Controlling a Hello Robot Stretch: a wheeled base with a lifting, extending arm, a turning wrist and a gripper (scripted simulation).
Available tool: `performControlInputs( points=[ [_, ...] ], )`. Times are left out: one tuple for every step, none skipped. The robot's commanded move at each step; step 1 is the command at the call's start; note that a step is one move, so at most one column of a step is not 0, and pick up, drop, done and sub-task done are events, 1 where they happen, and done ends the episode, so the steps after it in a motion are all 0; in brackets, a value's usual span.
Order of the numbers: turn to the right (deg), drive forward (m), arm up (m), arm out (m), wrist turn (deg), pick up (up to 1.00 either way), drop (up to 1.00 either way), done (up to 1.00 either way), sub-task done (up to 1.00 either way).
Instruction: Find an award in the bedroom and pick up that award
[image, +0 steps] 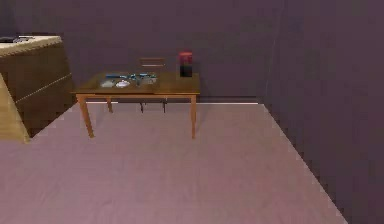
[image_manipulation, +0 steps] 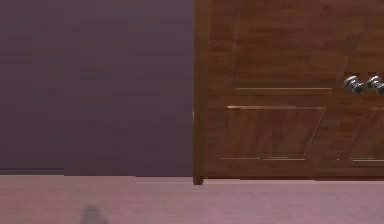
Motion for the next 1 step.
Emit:
performControlInputs(
  points=[
    [-3.0,0.00,0.00,0.00,0.0,0.00,0.00,0.00,0.00]
  ],
)
